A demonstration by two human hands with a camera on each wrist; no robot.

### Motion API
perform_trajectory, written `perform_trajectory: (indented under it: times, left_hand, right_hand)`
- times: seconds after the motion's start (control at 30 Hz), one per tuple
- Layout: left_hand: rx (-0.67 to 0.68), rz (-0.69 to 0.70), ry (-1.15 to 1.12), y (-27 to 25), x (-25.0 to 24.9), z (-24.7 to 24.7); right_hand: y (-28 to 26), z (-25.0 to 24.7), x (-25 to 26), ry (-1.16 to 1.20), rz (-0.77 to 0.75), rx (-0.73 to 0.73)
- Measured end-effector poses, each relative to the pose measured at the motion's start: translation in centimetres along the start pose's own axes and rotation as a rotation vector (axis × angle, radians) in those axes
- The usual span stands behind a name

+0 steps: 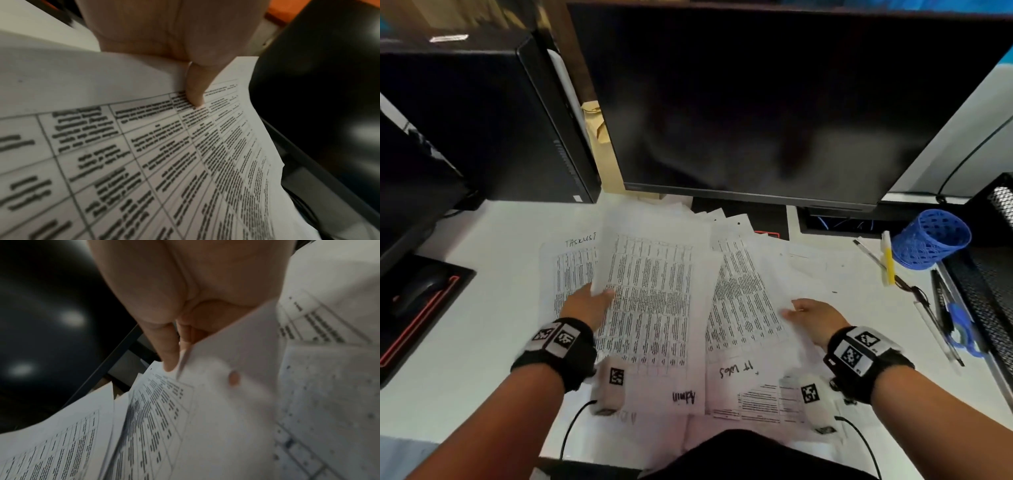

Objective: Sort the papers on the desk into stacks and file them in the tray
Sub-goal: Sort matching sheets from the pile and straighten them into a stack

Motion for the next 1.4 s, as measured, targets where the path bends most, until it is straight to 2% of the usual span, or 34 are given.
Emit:
perform_trajectory:
  times: [0.07,0.1,0.2,0.27,0.43,0.57,0.63,0.7,0.8,0.9,0.97,1.07,1.23,1.33,1.4]
  left_hand:
    - [-0.054,-0.061,-0.010,0.7,2.3,-1.3]
    - [-0.059,-0.093,0.011,1.2,3.5,-1.7]
    - [0.009,-0.162,0.147,2.2,6.4,-1.4]
    - [0.067,-0.173,0.208,2.0,7.1,-0.1]
    - [0.115,-0.090,0.218,0.6,5.4,3.1]
    - [0.162,0.042,0.233,-0.3,3.1,5.4]
    - [0.132,0.070,0.199,-0.2,2.4,5.1]
    - [0.044,0.035,0.141,0.7,2.8,3.7]
    - [-0.102,-0.111,0.127,2.0,4.7,0.9]
    - [-0.136,-0.212,0.165,2.3,6.2,0.3]
    - [-0.127,-0.196,0.149,2.4,6.2,0.8]
    - [-0.090,-0.131,0.144,2.2,5.8,2.1]
    - [-0.107,-0.005,0.229,1.1,5.0,3.4]
    - [-0.154,-0.026,0.321,0.5,5.2,2.8]
    - [-0.191,0.015,0.362,0.4,5.0,2.3]
  right_hand:
    - [0.4,0.8,0.8,-0.196,-0.027,0.025]
    - [0.7,1.4,0.9,-0.207,-0.030,0.057]
    - [0.4,4.1,0.5,-0.071,0.053,0.276]
    - [0.0,5.2,0.5,-0.002,0.087,0.363]
    - [0.3,5.7,2.3,-0.037,0.035,0.263]
    - [0.7,7.8,2.8,-0.010,0.008,0.285]
    - [0.3,8.7,3.1,0.037,0.017,0.283]
    - [0.2,9.2,3.2,0.045,0.016,0.259]
    - [-0.4,9.2,4.0,0.003,-0.009,0.223]
    - [-0.8,9.8,4.7,-0.031,-0.022,0.263]
    - [-1.2,10.1,5.1,-0.130,-0.023,0.269]
    - [-1.0,10.6,5.4,-0.124,-0.053,0.290]
    - [-0.9,11.4,5.2,-0.136,-0.057,0.314]
    - [-0.8,11.3,4.7,-0.083,-0.045,0.306]
    - [-0.7,10.8,4.2,-0.001,-0.036,0.308]
Point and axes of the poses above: each hand's wrist, its own y-axis towards the middle knuckle, its own z-axis out of the palm, x = y × z, the point moved 8 cm from there along y, towards the middle knuckle, and after that the axes turned 3 degrees about y, right-handed, at the moved point
